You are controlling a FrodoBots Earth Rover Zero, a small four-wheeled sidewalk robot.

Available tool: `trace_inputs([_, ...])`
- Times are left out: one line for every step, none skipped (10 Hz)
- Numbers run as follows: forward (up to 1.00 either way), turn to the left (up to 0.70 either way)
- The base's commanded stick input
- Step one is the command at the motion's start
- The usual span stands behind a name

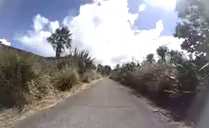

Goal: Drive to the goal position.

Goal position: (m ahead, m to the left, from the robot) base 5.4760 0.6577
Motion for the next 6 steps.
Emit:
trace_inputs([0.7,0.0])
trace_inputs([0.7,0.0])
trace_inputs([0.7,0.0])
trace_inputs([0.7,0.0])
trace_inputs([0.7,0.0])
trace_inputs([0.7,0.0])
